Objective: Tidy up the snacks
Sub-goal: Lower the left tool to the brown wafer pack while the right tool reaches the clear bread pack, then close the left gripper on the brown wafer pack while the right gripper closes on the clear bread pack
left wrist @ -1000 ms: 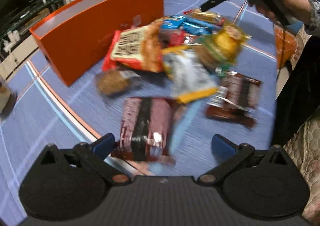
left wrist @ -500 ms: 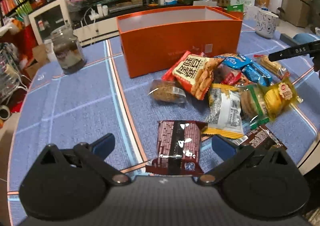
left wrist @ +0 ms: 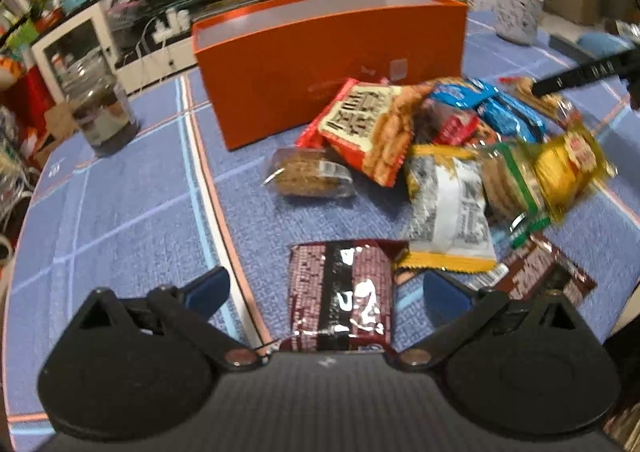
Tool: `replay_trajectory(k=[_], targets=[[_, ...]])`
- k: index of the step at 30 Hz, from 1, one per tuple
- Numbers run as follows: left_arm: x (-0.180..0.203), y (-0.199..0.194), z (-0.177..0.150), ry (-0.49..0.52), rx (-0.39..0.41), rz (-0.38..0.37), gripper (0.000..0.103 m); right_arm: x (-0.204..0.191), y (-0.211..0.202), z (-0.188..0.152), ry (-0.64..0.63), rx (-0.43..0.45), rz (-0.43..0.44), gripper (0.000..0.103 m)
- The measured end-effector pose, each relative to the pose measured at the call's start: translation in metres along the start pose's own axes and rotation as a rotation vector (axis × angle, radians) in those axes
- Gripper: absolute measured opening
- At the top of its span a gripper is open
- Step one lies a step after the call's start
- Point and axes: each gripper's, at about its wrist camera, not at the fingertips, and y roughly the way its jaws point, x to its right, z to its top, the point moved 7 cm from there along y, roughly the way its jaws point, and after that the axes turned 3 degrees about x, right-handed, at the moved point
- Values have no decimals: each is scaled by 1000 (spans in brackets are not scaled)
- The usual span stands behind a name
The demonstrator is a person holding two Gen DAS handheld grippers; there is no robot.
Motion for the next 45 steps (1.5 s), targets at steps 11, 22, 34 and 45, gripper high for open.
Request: replay_trajectory(k=[11,22,34,45], targets=[[-4,2,6,-54,22,44,99,8,17,-3,1,-37,-101,64],[10,8,2,-49,-24,-13,87,15,27,-9,38,-92,-93,53],[14,13,-2,-81,-63,-6,87,9,27,-8,9,-111,-106,31],[22,9,0,-105,-56,-64,61,7,27,-7,11,-113,-98,24]])
